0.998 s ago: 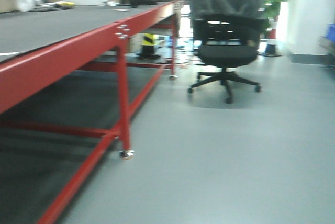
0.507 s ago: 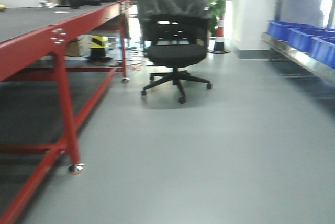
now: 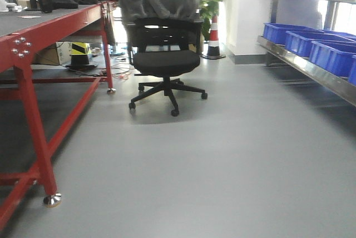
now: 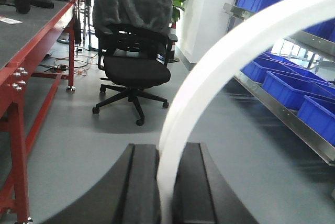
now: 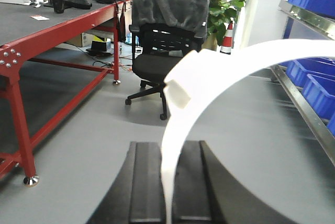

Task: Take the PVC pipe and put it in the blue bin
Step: 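Drive the base away from the bench holding the clamp in both grippers, then drive toward the steel rack of blue bins carrying the clamp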

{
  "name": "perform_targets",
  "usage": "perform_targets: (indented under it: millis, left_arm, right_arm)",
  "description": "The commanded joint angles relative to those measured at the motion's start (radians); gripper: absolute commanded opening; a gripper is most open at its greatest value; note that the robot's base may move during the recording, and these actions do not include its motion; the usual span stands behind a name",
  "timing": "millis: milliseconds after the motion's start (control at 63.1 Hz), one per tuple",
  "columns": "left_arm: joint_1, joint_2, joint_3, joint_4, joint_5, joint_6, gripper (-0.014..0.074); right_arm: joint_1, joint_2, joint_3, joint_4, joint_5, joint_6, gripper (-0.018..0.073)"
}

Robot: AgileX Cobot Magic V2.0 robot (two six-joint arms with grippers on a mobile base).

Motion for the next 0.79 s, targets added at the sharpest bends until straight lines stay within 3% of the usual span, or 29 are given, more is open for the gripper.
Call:
perform_targets:
  millis: [0,776]
  left_arm:
    - [-0.006,-0.006,-0.001,-0.008,-0.027,-0.007,-0.0111]
    - [-0.006,-0.006,-0.001,-0.008,-0.027,-0.007,-0.0111]
  right_arm:
    - [0.001,0.005,-0.009,-0.006,-0.024,-0.003,-0.0162]
    - [0.001,0.005,-0.009,-0.006,-0.024,-0.003,-0.0162]
